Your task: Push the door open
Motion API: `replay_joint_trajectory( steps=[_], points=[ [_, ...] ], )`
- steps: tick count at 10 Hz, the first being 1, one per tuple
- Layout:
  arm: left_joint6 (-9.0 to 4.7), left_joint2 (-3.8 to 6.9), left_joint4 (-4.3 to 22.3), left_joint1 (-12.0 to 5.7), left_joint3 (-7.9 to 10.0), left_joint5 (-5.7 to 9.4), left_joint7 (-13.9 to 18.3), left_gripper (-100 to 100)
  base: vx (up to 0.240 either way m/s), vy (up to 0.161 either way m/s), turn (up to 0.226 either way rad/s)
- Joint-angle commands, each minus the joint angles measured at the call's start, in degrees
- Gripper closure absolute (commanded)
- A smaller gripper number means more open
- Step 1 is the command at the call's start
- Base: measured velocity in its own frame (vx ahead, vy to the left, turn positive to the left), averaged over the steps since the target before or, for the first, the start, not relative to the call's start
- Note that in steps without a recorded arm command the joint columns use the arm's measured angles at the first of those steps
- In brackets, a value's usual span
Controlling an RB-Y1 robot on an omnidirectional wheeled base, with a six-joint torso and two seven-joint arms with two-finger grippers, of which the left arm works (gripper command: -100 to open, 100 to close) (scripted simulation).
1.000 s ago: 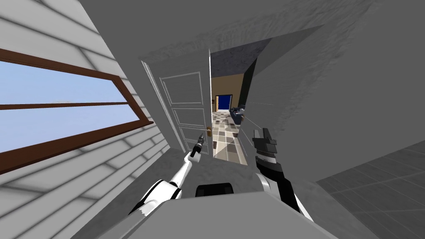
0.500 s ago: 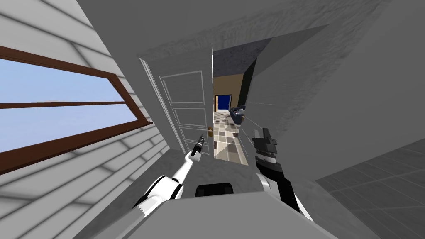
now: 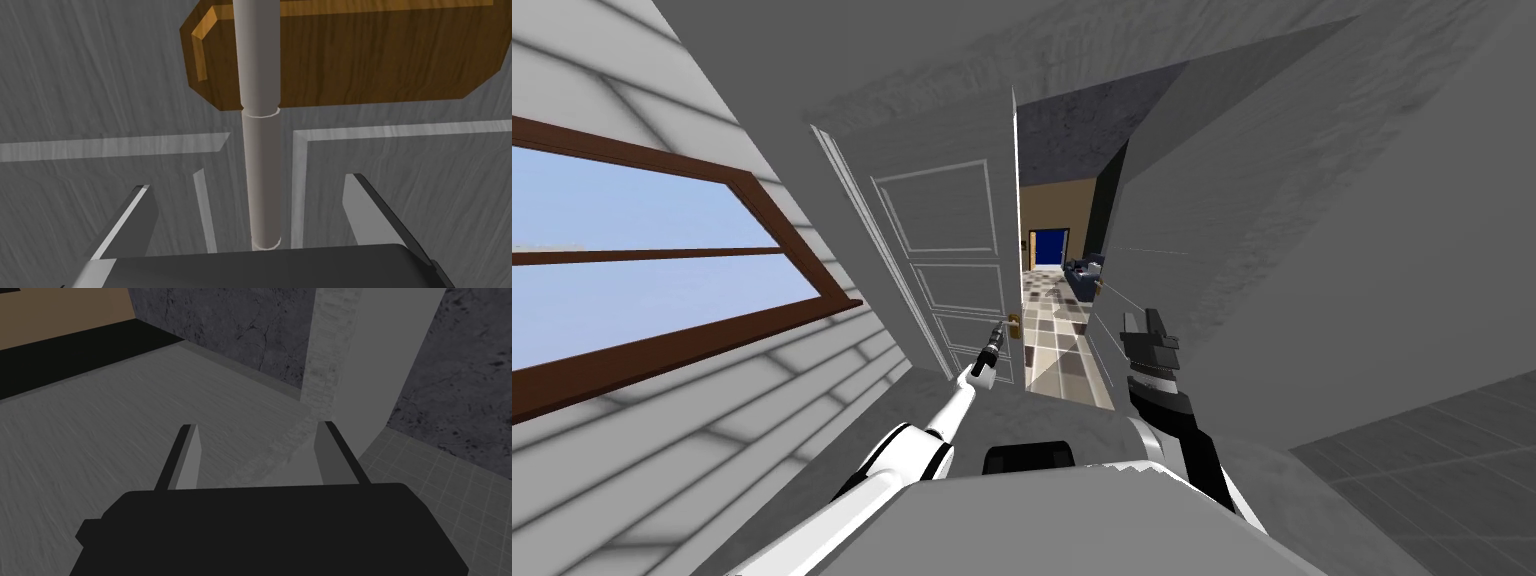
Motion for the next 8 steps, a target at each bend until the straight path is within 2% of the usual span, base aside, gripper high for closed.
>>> replay_joint_trajectory(
  steps=[1, 4, 5, 8],
  points=[
    [-0.2, -0.04, 0.3, -0.05, 0.26, 0.05, -0.1, -100, 0.204, -0.04, -0.03],
    [-0.26, -0.06, 0.5, -0.1, 0.42, 0.08, -0.1, -100, 0.157, -0.038, -0.014],
    [-0.26, -0.06, 0.5, -0.1, 0.42, 0.08, -0.1, 100, -0.01, 0.002, 0.003],
    [-0.26, -0.06, 0.5, -0.1, 0.42, 0.08, -0.1, 100, -0.012, 0.005, -0.008]
  ],
)
